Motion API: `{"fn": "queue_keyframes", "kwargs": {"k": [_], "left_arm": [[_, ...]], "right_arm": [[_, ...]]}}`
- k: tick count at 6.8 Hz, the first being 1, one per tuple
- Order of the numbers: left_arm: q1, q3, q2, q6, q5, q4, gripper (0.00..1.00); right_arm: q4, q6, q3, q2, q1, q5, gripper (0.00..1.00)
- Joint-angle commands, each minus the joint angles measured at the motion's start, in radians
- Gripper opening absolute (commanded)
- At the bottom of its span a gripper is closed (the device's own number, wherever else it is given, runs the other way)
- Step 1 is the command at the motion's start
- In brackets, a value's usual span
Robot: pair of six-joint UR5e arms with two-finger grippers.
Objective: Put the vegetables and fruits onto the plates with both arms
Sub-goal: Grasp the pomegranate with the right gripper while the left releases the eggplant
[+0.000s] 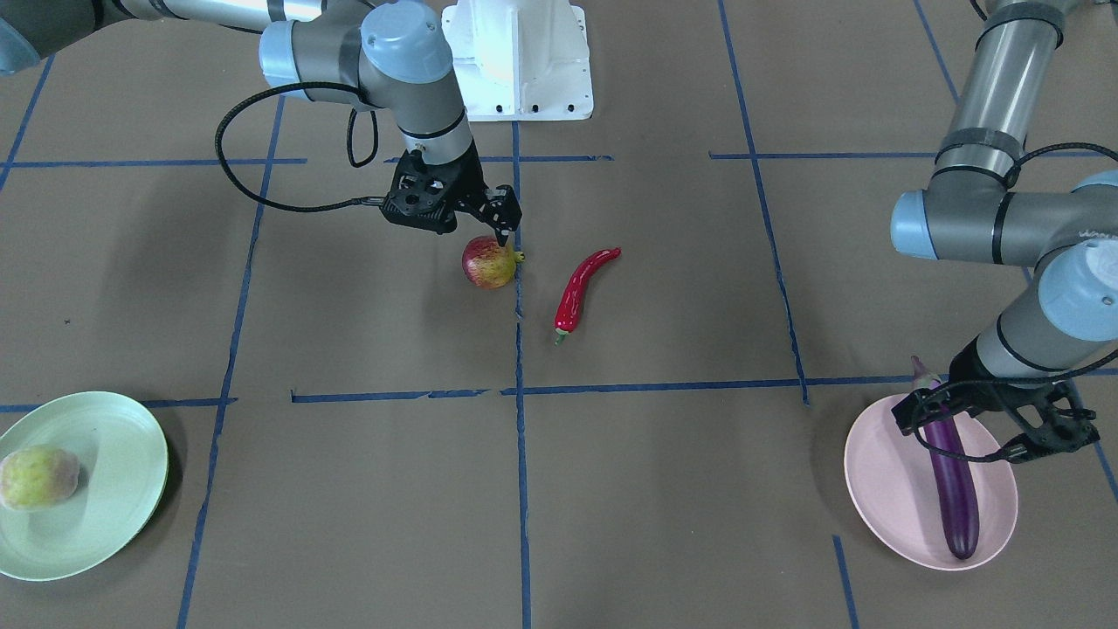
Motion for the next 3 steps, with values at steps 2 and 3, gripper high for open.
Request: {"fn": "queue_keyframes", "kwargs": {"k": [2, 3], "left_arm": [[0.000, -0.001, -0.001, -0.006, 0.000, -0.001, 1.00], [0.000, -0.001, -0.001, -0.006, 0.000, 0.001, 1.00]], "right_arm": [[0.005, -0.007, -0.017, 0.014, -0.016, -0.058, 1.00], [0.012, -0.009, -0.043, 0.015, -0.026, -0.090, 1.00]]}}
